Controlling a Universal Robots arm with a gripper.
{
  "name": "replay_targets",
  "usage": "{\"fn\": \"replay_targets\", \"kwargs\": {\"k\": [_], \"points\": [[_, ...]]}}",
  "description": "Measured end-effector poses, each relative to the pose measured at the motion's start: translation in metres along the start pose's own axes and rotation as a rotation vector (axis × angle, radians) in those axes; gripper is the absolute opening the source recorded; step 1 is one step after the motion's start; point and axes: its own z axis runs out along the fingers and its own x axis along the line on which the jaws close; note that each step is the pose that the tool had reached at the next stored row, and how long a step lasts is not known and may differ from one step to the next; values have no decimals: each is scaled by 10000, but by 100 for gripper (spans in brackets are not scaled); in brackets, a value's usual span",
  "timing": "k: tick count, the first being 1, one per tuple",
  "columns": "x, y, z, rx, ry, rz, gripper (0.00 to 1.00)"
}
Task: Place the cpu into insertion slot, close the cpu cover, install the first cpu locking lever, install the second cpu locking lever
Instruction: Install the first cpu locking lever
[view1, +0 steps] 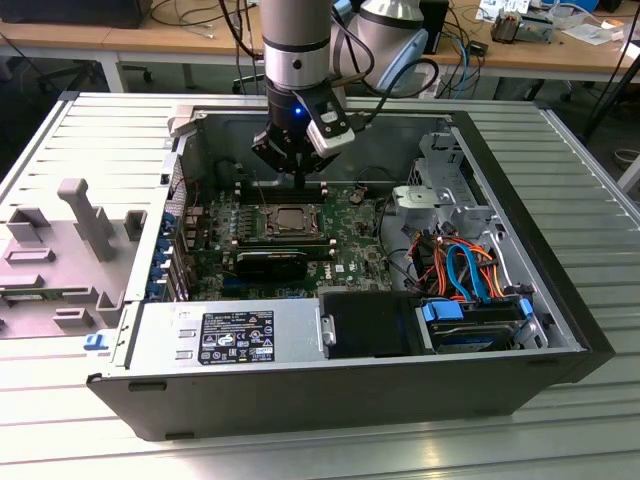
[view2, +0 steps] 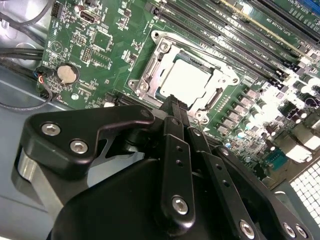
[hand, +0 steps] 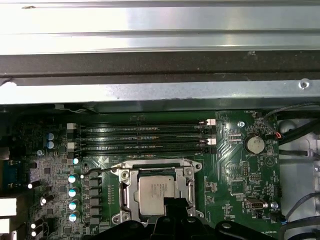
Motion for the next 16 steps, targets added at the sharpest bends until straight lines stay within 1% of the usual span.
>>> {"fn": "replay_targets", "kwargs": {"k": [3, 6, 12, 16], "points": [[0, 0, -1, 2, 1, 0, 11], [0, 1, -5, 31, 1, -2, 11], [3, 1, -58, 27, -5, -1, 11], [34, 0, -67, 30, -11, -3, 11]]}}
